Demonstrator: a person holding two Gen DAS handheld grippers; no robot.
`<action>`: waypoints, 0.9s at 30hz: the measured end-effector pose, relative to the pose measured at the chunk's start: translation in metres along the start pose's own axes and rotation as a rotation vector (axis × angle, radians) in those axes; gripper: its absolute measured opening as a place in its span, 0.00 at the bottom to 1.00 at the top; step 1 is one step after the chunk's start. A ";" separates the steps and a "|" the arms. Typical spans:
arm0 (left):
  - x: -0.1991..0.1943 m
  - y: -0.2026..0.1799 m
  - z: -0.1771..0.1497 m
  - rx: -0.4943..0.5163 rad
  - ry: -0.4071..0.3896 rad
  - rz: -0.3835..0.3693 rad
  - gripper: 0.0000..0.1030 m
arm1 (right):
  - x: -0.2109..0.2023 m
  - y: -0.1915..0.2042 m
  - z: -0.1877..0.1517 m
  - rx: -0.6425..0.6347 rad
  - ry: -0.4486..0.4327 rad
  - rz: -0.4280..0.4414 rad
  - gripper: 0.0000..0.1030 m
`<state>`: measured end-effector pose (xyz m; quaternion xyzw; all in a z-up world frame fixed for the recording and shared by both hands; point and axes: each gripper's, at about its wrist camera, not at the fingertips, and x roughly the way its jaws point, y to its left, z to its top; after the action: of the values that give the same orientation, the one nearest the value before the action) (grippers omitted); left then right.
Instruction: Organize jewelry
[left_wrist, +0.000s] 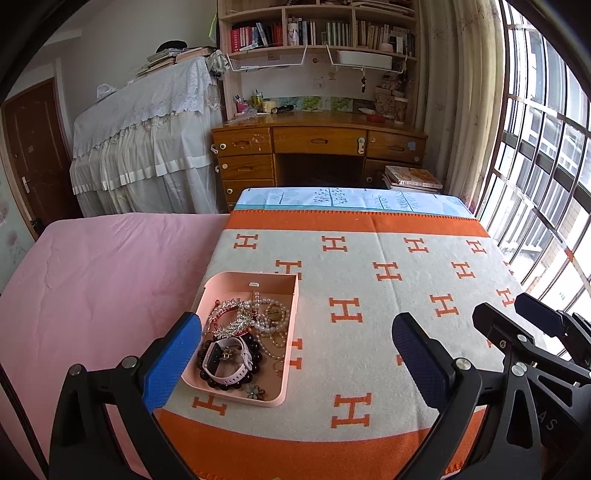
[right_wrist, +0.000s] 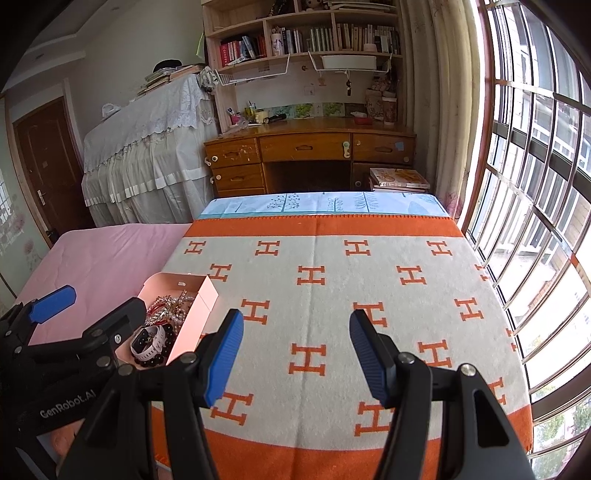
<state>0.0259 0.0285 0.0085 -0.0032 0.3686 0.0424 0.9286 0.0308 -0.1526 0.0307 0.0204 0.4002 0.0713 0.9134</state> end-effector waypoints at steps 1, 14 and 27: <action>0.000 0.000 0.000 -0.001 0.001 0.000 0.99 | 0.000 0.000 0.000 0.000 0.000 0.001 0.59; -0.002 0.005 -0.003 -0.008 0.007 0.010 0.99 | -0.002 0.005 -0.002 -0.004 0.000 0.007 0.59; -0.002 0.005 -0.003 -0.007 0.007 0.009 0.99 | -0.007 0.013 -0.005 -0.016 -0.013 0.013 0.59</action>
<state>0.0223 0.0332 0.0074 -0.0050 0.3719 0.0480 0.9270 0.0206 -0.1405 0.0334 0.0164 0.3934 0.0802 0.9157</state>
